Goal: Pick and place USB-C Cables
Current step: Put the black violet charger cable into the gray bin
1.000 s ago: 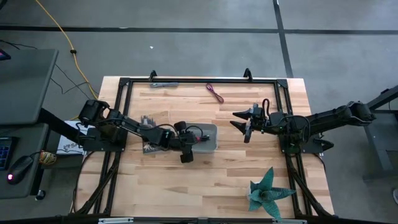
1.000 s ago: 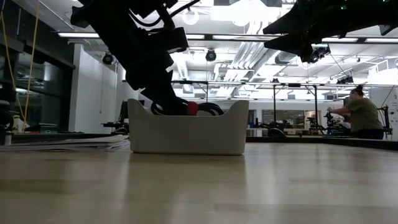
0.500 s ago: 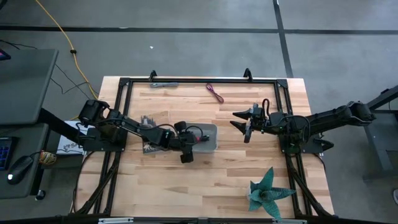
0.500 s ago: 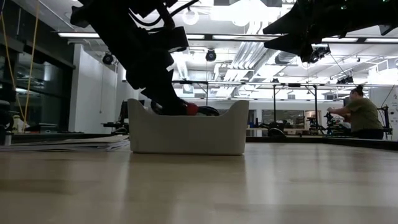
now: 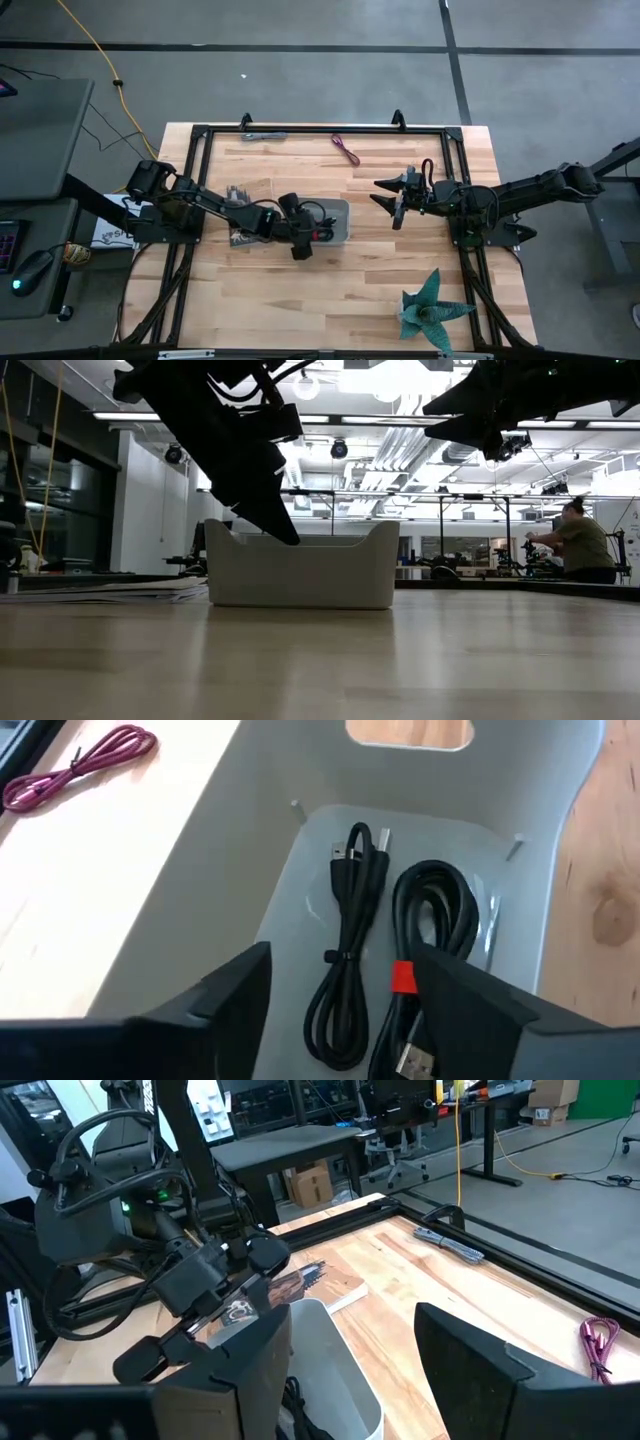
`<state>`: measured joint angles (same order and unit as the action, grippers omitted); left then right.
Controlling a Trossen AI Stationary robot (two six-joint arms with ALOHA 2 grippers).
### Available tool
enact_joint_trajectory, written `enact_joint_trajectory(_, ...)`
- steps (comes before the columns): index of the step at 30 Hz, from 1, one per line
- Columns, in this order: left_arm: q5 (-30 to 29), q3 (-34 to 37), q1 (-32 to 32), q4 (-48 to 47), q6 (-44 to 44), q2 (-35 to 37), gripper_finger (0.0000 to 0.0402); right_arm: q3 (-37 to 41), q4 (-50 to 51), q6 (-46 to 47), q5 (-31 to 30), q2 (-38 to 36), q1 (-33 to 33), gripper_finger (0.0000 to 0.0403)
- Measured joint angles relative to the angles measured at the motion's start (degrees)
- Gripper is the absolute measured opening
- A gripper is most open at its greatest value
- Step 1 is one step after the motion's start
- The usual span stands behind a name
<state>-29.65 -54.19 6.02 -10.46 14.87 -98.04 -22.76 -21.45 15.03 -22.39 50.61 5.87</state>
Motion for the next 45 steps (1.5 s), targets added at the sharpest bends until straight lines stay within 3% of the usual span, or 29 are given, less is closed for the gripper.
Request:
enact_joint_trajectory(11,-2.27,-1.53,0.18,-6.74,-0.04,3.58,0.0242,0.0,0.24,1.49,0.01,0.0,0.0,0.0206)
enact_joint_trajectory(17,-13.87,-0.72,2.84,-5.33,3.87,9.59,0.0241,-0.04,1.43,2.59,0.04,0.21,0.0,0.0206)
enact_joint_trajectory(19,-15.23,0.52,3.88,-5.15,3.92,12.29,0.0241,-0.04,1.49,3.06,0.03,0.4,0.0,0.0206)
enact_joint_trajectory(28,-13.99,6.49,5.77,5.64,1.03,18.62,0.024,-0.02,2.22,2.97,-0.2,0.5,0.0,0.0206)
enact_joint_trajectory(45,-12.4,7.96,5.77,6.83,-1.67,19.65,0.024,-0.02,1.07,2.93,-1.27,0.68,0.0,0.0206)
